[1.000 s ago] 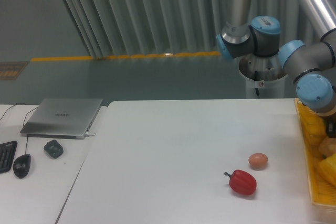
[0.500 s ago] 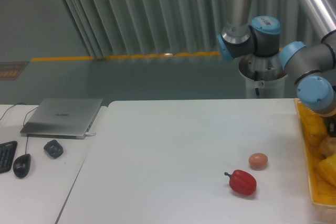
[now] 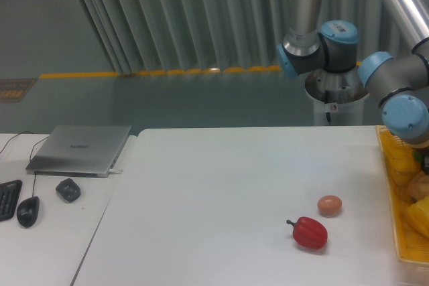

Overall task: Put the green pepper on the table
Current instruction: 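Lower the gripper into the basket and grasp the green pepper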

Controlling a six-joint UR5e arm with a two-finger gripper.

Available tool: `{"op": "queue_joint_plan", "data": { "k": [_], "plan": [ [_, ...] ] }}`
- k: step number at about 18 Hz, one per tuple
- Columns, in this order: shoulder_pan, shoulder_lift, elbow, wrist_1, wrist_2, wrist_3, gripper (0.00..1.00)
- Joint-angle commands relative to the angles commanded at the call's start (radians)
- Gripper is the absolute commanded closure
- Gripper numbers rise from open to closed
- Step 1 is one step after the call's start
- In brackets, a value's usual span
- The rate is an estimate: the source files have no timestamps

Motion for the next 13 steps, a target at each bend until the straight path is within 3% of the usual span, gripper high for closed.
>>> {"op": "queue_joint_plan", "data": {
  "k": [13],
  "plan": [
    [-0.014, -0.006, -0.024, -0.005, 0.023, -0.006, 0.00]
  ]
}}
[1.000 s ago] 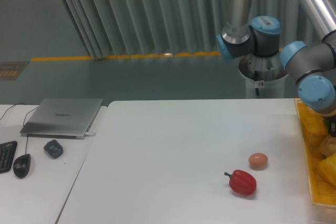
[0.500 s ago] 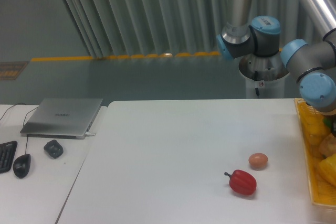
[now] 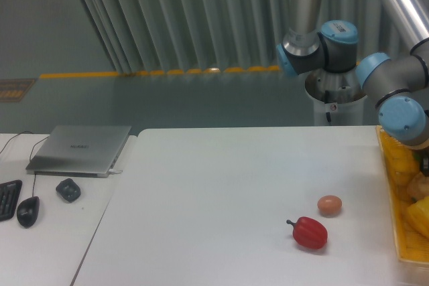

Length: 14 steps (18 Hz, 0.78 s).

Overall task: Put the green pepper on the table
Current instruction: 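Lower the gripper into the basket and grasp the green pepper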

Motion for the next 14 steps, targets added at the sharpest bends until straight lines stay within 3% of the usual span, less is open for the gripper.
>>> {"op": "queue_joint_plan", "data": {
  "k": [14],
  "plan": [
    [-0.005, -0.003, -0.012, 0.003, 0.029, -0.014, 0.00]
  ]
}}
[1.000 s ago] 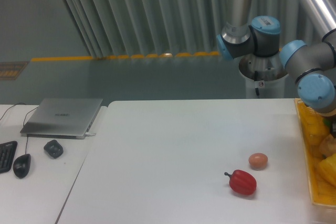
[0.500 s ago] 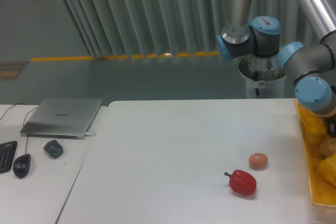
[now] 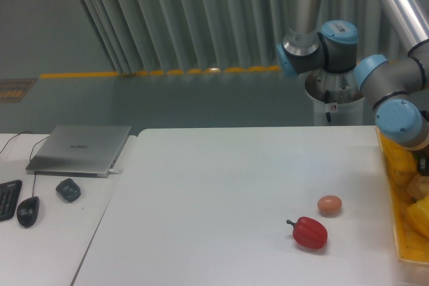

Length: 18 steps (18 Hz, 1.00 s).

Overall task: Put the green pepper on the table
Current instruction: 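Lower the gripper into the basket and grasp the green pepper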

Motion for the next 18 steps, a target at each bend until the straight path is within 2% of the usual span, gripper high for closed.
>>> {"op": "queue_joint_plan", "data": {
  "k": [2, 4, 5, 12, 13, 15, 16, 17, 18],
  "plan": [
    [-0.005, 0.000, 0.001, 0.002, 0.019, -0.003, 0.01],
    [-0.006, 0.000, 0.000, 0.000, 0.020, -0.020, 0.13],
    [-0.006, 0.000, 0.000, 0.000, 0.020, -0.023, 0.15],
    [-0.008, 0.006, 0.008, 0.002, 0.022, -0.081, 0.15],
    [-0.008, 0.008, 0.011, 0.002, 0.022, -0.084, 0.19],
    [-0.008, 0.011, 0.008, 0.000, 0.025, -0.095, 0.38],
    [-0.008, 0.012, 0.008, 0.000, 0.025, -0.110, 0.37],
    [-0.012, 0.012, 0.009, 0.000, 0.025, -0.114, 0.15],
    [-0.014, 0.009, 0.014, 0.000, 0.025, -0.114, 0.00]
  ]
}}
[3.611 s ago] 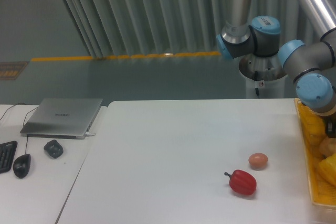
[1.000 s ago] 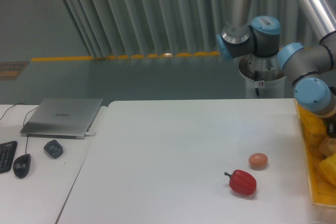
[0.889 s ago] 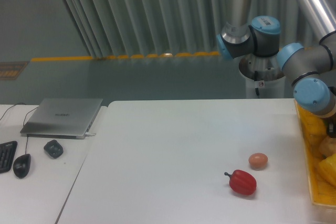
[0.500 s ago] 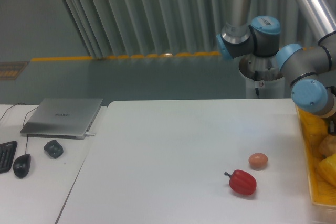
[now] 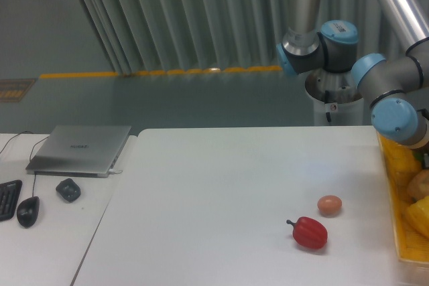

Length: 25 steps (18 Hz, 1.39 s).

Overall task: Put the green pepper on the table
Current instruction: 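Lower the gripper into the basket and grasp the green pepper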

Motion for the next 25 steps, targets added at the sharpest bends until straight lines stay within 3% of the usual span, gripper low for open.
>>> {"op": "queue_joint_plan", "data": {
  "k": [7, 13, 25],
  "plan": [
    [0.005, 0.009, 0.032, 0.002, -0.011, -0.054, 0.00],
    [-0.058, -0.003, -0.005, 0.005, 0.058, -0.084, 0.00],
    [-0.052, -0.031, -0.057, 0.000, 0.048, -0.054, 0.00]
  ]
}}
